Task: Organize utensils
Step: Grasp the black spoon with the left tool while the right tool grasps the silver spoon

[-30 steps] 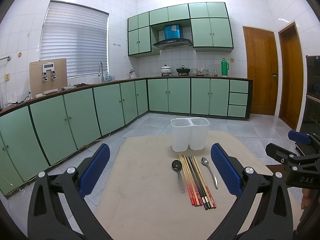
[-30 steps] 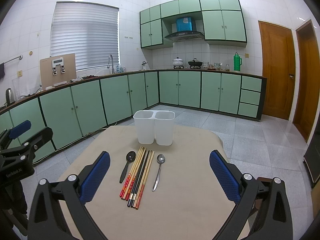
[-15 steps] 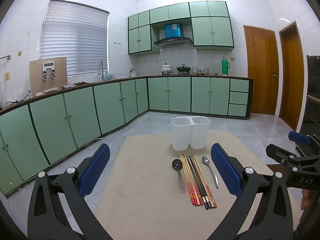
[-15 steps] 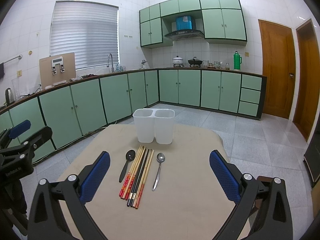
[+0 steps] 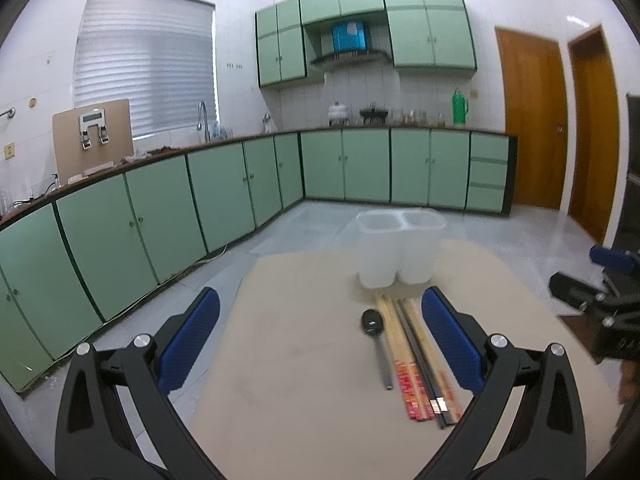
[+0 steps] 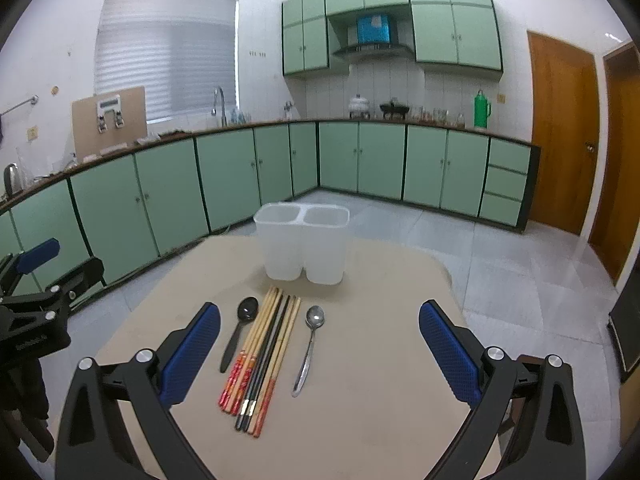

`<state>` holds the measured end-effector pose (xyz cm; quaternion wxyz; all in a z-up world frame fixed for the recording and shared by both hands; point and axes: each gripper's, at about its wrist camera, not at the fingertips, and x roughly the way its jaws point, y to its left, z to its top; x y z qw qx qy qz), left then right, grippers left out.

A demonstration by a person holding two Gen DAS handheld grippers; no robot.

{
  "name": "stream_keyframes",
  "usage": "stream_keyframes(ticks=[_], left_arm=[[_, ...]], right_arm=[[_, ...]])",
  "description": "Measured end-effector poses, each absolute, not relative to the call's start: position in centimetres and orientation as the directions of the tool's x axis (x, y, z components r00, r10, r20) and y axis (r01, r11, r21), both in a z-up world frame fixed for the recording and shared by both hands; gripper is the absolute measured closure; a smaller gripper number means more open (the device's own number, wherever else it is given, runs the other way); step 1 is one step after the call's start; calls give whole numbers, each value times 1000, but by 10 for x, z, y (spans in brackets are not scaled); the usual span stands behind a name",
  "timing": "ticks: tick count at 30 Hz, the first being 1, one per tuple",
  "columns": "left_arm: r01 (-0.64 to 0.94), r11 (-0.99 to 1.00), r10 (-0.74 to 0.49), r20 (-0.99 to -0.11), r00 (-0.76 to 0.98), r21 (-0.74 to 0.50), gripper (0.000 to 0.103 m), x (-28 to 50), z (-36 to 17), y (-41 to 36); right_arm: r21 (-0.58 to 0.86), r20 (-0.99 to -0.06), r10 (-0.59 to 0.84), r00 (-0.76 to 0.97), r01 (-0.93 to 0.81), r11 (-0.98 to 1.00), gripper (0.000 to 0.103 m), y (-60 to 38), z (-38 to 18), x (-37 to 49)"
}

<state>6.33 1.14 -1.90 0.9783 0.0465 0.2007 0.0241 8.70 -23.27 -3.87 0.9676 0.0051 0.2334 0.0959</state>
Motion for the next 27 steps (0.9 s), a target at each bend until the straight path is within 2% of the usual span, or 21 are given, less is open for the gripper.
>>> stream_keyframes(ticks=[7,16,22,27], left_arm=[[-18,992,83,-533,842,126,5,136,-60,23],[14,997,42,-647,761,81,5,194,-107,25],[59,996,0,-699,715,61,5,214,-131,15],[89,994,-17,-727,687,60,5,224,-146,11]], right_arm=[[98,-576,215,789,-194,976,7,-230,-76,165],[100,-724,230,650,-232,968,31,-214,-140,245],[128,-780,258,570,-258,958,45,-204,-163,270],[133,-801,261,540,-264,955,52,-202,-176,281]])
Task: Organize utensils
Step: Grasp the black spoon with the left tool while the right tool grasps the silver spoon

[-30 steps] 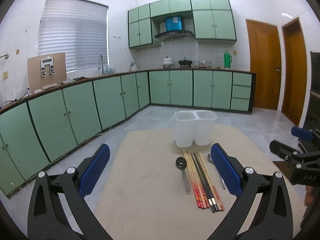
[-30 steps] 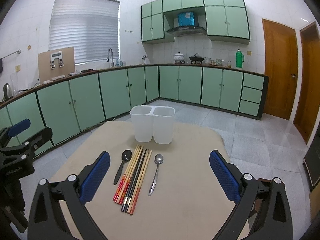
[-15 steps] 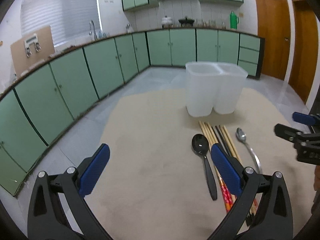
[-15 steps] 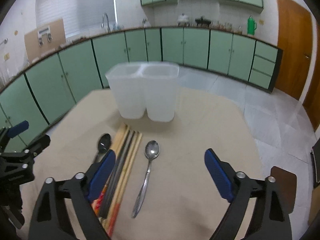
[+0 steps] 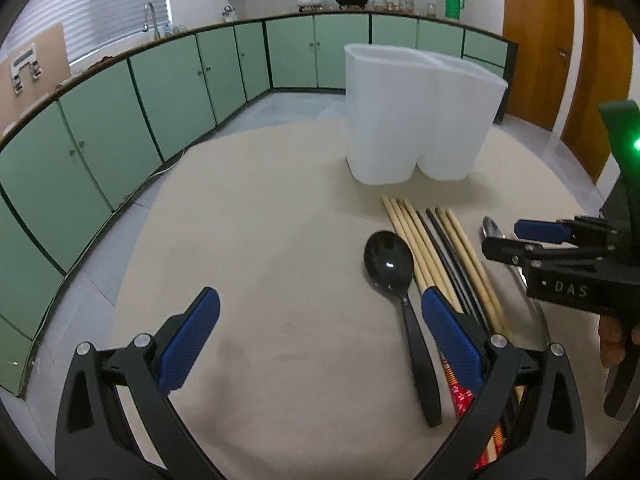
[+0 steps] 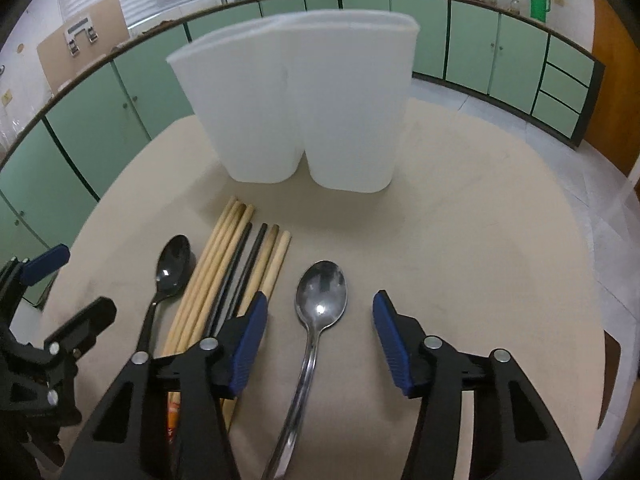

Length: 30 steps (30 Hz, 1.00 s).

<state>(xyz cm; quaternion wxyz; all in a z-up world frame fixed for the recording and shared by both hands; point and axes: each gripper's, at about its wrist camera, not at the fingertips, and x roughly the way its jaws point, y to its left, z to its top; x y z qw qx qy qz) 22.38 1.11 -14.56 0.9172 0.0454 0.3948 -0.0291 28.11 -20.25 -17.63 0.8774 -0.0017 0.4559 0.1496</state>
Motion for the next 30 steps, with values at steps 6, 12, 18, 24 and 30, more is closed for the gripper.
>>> stream_keyframes(ticks=[6,12,18,24,30], left_arm=[[113,992,-41,-734,678,49,5,231,-150,7],[126,989,-21,-753,657,82,5,241,-160,-3],[110,986,33,-792,609,125,5,246,-174,1],[85,988,51,-793,607,128,5,247,-173,11],[121,982,41,-788,614,146,6,253,-170,-7]], right_arm=[[95,-800,237,551,-274,957,73,-201,-178,283],[61,-801,231,552,-308,949,74,-205,-174,276],[7,-801,185,569,-300,954,74,-217,-172,270],[-17,-794,162,586,-288,958,74,-220,-171,270],[-19,-790,160,592,-283,959,74,-210,-173,272]])
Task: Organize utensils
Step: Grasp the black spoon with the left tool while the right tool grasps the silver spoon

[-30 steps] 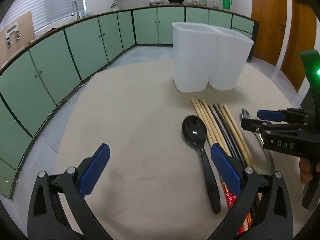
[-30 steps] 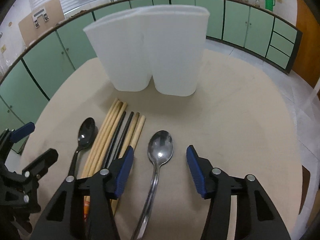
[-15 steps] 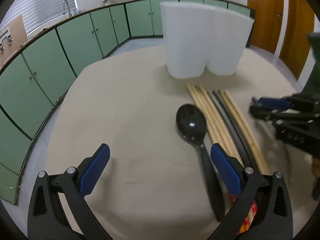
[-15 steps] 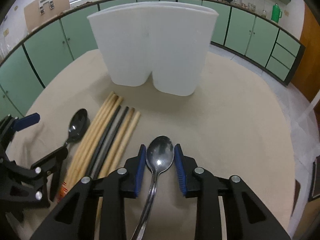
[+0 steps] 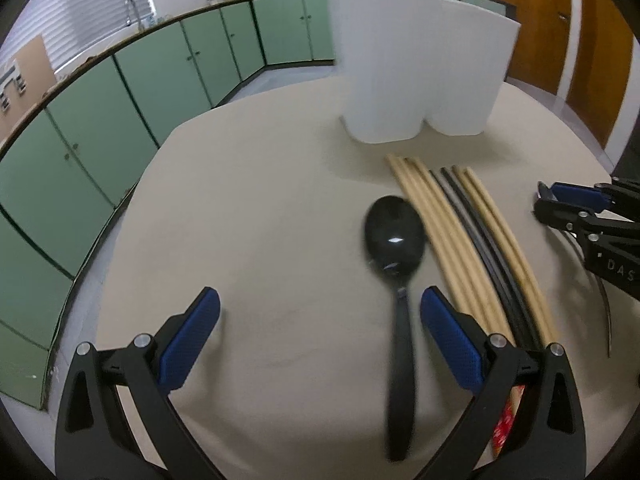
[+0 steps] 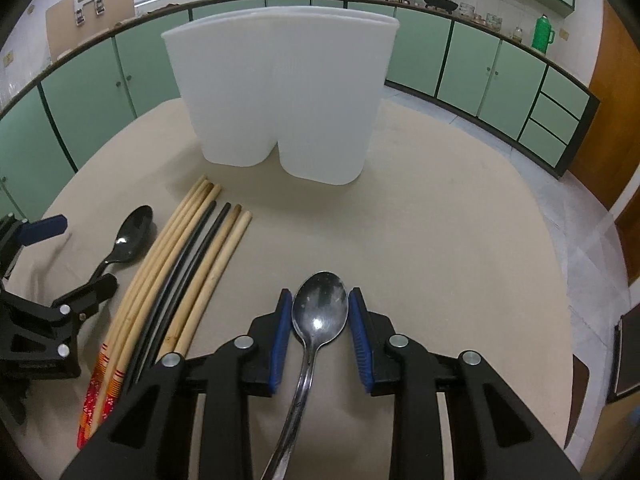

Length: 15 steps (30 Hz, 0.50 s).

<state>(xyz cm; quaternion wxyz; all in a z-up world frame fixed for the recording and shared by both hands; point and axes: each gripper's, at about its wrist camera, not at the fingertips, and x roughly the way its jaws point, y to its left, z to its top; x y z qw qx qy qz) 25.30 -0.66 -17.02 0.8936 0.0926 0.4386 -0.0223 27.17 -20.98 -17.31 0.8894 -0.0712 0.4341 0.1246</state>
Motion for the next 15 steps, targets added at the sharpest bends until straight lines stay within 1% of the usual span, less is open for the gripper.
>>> stream_keyframes(ticks=[3,10,15], left_arm=[[128,977,56,-786,615,170,5,261,-172,-14],[59,989,72,-796,602,134,5,267,-173,-1],[68,988,67,-795,602,135,6,271,-168,-7]], right_arm=[[-14,-790,157,593,-274,962,74,-207,-174,265],[-22,-785,157,599,-281,960,74,-207,-175,262],[-16,-789,163,593,-285,958,73,-205,-173,263]])
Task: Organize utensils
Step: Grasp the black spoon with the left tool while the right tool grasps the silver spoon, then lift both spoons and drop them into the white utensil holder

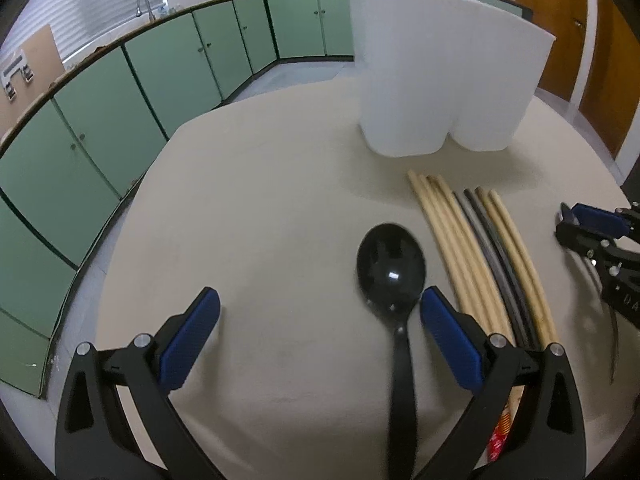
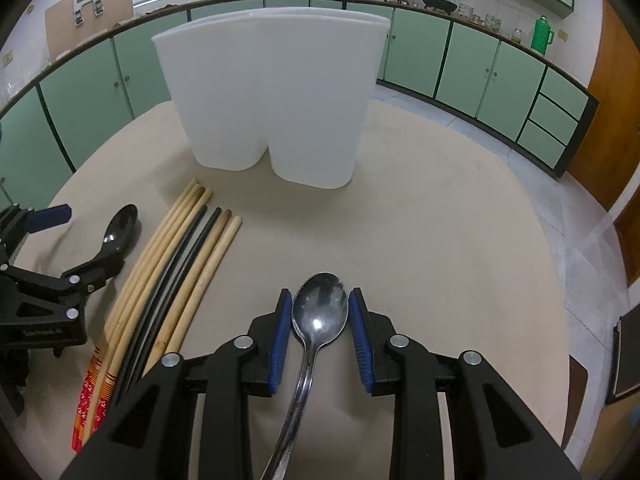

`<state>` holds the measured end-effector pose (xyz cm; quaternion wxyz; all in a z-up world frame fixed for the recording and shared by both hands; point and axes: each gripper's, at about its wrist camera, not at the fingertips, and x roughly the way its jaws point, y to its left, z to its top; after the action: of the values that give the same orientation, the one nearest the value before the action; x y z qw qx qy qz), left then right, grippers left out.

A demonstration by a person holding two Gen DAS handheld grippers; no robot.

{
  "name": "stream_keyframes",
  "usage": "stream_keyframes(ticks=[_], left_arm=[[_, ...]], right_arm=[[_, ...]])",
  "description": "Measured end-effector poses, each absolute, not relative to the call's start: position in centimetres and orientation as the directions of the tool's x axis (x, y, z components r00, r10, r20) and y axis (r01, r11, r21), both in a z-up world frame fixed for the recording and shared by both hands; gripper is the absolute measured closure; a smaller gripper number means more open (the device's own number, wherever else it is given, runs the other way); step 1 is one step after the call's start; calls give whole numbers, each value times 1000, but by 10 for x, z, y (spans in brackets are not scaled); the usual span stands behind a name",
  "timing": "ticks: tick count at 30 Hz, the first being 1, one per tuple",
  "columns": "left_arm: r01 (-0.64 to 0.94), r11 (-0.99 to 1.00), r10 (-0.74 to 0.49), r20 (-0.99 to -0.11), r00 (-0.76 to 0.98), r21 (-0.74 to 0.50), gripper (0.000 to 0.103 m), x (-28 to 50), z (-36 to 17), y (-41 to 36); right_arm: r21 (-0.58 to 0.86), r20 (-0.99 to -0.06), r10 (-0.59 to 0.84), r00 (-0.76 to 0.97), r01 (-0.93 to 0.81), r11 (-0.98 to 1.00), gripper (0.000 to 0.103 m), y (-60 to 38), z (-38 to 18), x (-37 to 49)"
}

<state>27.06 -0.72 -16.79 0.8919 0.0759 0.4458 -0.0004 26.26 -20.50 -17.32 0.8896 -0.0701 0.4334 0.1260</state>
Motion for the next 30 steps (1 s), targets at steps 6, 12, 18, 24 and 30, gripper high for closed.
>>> stream_keyframes(ticks=[6,12,18,24,30], left_arm=[[55,989,76,-805,589,134,6,287,-167,-9],[97,993,5,-822,569,73,29,292,-165,-10],[163,987,-97,-829,551,-7,69,282,-163,-19],[196,976,-198,-739,644,-90,70,249,-140,-17],[212,974,-221,-573,789,-83,70,212,-98,-17]], right_arm=[[35,-802,199,563,-289,957,59,-207,-169,269],[100,-829,232,509,-273,957,59,-208,-169,283],[112,-839,233,492,-262,959,75,-210,-167,287],[65,-726,239,645,-281,957,75,-216,-144,259],[114,-587,314,747,-307,945,75,-230,-112,240]])
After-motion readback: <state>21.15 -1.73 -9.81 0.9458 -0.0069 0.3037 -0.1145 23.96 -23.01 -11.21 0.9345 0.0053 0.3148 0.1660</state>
